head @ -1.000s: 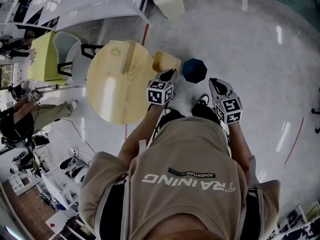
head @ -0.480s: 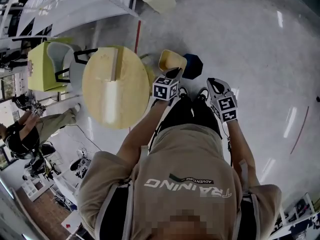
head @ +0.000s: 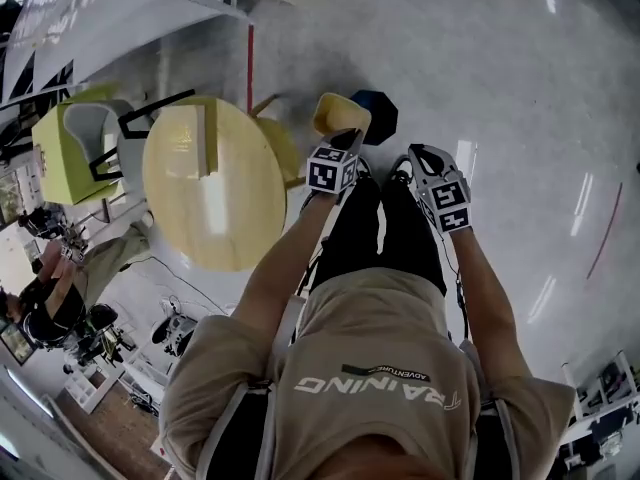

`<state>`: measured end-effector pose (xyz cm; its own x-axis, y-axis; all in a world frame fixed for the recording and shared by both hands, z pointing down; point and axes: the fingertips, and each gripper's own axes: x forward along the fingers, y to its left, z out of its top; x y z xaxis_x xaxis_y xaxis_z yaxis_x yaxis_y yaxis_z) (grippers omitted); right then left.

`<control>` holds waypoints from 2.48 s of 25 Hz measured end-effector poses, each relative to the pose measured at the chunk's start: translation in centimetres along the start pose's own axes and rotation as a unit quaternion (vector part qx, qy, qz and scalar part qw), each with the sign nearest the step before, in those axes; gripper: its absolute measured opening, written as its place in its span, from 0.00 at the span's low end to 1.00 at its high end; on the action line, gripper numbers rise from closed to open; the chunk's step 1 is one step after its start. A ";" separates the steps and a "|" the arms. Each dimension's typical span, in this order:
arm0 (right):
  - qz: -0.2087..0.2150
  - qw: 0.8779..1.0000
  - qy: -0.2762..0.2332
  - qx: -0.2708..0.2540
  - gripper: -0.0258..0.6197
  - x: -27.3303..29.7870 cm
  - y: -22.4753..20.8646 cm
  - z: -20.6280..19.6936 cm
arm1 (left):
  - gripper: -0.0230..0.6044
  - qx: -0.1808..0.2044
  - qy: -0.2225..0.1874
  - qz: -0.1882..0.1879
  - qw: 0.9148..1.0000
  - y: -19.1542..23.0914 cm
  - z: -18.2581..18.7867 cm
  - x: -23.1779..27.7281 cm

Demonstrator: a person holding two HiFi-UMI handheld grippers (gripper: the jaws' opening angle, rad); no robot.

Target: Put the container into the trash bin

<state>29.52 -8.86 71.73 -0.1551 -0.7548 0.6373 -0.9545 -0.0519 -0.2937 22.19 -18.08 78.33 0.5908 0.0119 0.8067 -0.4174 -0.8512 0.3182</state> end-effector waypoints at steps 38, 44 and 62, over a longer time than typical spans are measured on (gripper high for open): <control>0.013 0.990 0.130 0.058 0.04 26.5 -11.4 -23.9 | 0.08 0.027 0.123 -0.062 0.990 9.0 -17.0 31.5; 0.018 0.988 0.146 0.055 0.04 26.3 -11.3 -25.6 | 0.15 0.010 0.122 -0.055 0.991 9.7 -17.7 32.1; 0.034 0.987 0.153 0.033 0.04 25.7 -9.7 -24.4 | 0.11 -0.011 0.092 -0.076 0.993 9.2 -15.7 29.2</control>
<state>28.61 -11.79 108.39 -0.2980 -0.5266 0.7961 -0.9217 -0.0581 -0.3835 24.75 -17.37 112.67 0.5122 0.2368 0.8256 -0.3502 -0.8201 0.4525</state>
